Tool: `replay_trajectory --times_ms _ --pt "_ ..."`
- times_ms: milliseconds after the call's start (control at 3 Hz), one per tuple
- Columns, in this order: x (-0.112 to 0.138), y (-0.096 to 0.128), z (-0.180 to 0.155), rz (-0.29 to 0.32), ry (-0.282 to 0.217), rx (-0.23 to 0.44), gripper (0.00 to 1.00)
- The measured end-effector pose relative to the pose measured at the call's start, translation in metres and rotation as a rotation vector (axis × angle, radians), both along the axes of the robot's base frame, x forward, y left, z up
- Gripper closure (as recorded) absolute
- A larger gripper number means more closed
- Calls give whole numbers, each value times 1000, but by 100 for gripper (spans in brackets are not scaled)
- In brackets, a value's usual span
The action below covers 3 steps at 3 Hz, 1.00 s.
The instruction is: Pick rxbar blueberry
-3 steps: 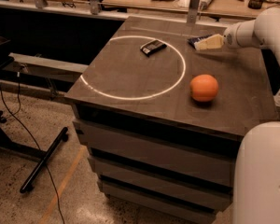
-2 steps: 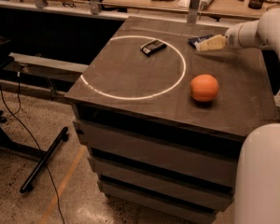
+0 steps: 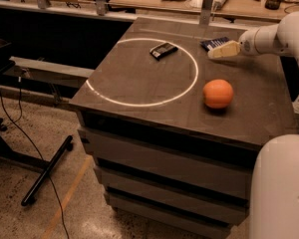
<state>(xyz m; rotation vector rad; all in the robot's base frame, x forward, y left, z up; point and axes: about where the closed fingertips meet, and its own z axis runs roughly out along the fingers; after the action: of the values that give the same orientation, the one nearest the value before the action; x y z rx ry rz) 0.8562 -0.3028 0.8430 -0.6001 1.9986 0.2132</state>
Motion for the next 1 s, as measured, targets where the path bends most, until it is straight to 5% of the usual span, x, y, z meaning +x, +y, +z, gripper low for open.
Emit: replay_trajectory --times_ms 1000 --pt "12 21 0 31 -44 96 0"
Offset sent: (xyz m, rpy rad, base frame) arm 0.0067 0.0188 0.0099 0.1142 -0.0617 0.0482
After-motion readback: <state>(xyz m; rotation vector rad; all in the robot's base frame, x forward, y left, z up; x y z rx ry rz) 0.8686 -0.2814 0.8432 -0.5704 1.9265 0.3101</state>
